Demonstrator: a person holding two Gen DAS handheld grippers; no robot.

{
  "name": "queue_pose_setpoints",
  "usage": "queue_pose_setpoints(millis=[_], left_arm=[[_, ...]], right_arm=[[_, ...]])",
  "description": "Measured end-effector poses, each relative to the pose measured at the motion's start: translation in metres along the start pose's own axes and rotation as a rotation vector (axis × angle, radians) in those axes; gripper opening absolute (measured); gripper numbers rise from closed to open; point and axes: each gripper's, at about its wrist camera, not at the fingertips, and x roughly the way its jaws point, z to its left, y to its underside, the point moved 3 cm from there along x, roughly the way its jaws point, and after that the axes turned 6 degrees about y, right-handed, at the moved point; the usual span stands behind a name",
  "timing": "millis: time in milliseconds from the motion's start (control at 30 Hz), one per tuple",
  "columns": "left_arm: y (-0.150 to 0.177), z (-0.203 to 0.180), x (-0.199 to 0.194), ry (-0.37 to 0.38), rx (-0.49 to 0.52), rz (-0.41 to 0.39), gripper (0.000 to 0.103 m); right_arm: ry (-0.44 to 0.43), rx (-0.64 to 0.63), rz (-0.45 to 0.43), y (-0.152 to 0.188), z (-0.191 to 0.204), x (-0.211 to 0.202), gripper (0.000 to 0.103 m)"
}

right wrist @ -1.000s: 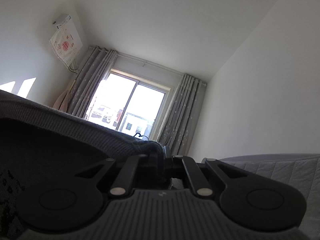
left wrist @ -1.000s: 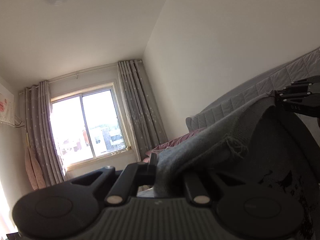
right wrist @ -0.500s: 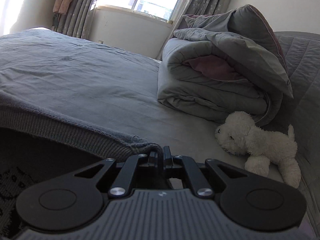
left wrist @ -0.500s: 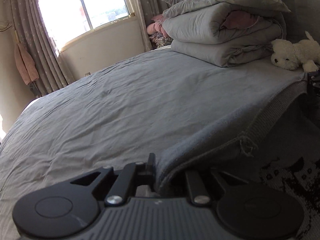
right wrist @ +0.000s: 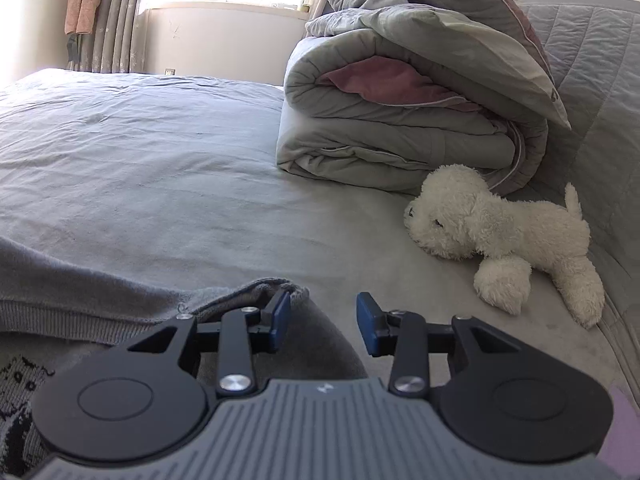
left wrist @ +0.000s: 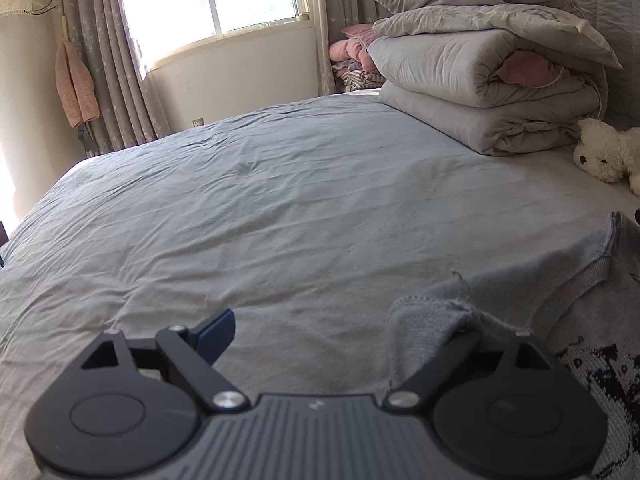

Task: Fold clothes
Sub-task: 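Lower the sweater flat onto the bed and open both grippers, then grasp the sweater edges with both grippers to straighten it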

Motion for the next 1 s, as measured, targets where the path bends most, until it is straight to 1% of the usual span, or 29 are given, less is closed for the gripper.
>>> queue_pose_setpoints(millis=[100, 200, 267, 300, 333, 400, 467, 533, 567, 600, 633, 667, 700, 733, 767, 867, 900, 933, 967, 1000], left_arm=[[0.013, 0.021, -0.013, 0.029, -0.091, 0.020, 0.095], [0.024, 0.042, -0.022, 0.047, -0.210, 0.022, 0.096], [0.030, 0.049, -0.030, 0.041, -0.264, 0.011, 0.097], [0.033, 0.049, -0.034, 0.044, -0.272, 0.004, 0.098], [0.036, 0.042, -0.038, 0.064, -0.246, 0.001, 0.098], [0.043, 0.028, -0.046, 0.097, -0.190, -0.005, 0.099], [0.053, 0.009, -0.050, 0.114, -0.128, -0.002, 0.102], [0.061, -0.005, -0.045, 0.153, -0.115, 0.031, 0.102], [0.065, -0.011, -0.040, 0.170, -0.115, 0.050, 0.102], [0.068, -0.017, -0.036, 0.181, -0.107, 0.064, 0.099], [0.070, -0.024, -0.031, 0.181, -0.079, 0.072, 0.087], [0.071, -0.027, -0.025, 0.176, -0.051, 0.093, 0.024], [0.069, -0.027, -0.020, 0.166, -0.040, 0.123, 0.010], [0.067, -0.026, -0.017, 0.162, -0.033, 0.138, 0.008], [0.062, -0.022, -0.018, 0.166, -0.032, 0.122, 0.008], [0.042, -0.004, -0.022, 0.132, -0.029, 0.073, 0.008], [0.035, 0.004, -0.021, 0.115, -0.040, 0.068, 0.008], [0.028, 0.013, -0.020, 0.097, -0.050, 0.062, 0.007], [0.022, 0.021, -0.019, 0.070, -0.049, 0.059, 0.005], [0.019, 0.027, -0.016, 0.022, -0.026, 0.064, 0.005]], right_arm=[[-0.037, 0.026, 0.044, 0.018, -0.028, -0.015, 0.040], [-0.068, 0.050, 0.096, 0.033, -0.049, -0.023, 0.040], [-0.118, 0.090, 0.114, 0.041, -0.060, -0.028, 0.041], [-0.149, 0.113, 0.121, 0.044, -0.065, -0.030, 0.042], [-0.168, 0.134, 0.130, 0.048, -0.068, -0.030, 0.043], [-0.164, 0.171, 0.154, 0.056, -0.070, -0.025, 0.047], [-0.193, 0.213, 0.198, 0.064, -0.070, -0.017, 0.047], [-0.233, 0.257, 0.247, 0.072, -0.068, -0.008, 0.047], [-0.237, 0.272, 0.253, 0.074, -0.067, -0.006, 0.047], [-0.227, 0.269, 0.243, 0.073, -0.066, -0.006, 0.047], [-0.209, 0.252, 0.227, 0.071, -0.065, -0.007, 0.026], [-0.191, 0.235, 0.211, 0.069, -0.064, -0.007, 0.002], [-0.165, 0.219, 0.186, 0.066, -0.064, -0.010, 0.002], [-0.125, 0.200, 0.141, 0.060, -0.066, -0.016, 0.001], [-0.082, 0.174, 0.085, 0.052, -0.069, -0.023, 0.001], [0.014, 0.133, -0.051, 0.030, -0.080, -0.042, 0.001], [0.036, 0.128, -0.077, 0.025, -0.083, -0.045, 0.001], [0.047, 0.132, -0.076, 0.024, -0.085, -0.044, 0.001], [0.057, 0.136, -0.075, 0.022, -0.086, -0.042, 0.001], [0.068, 0.140, -0.075, 0.021, -0.088, -0.040, 0.001]])
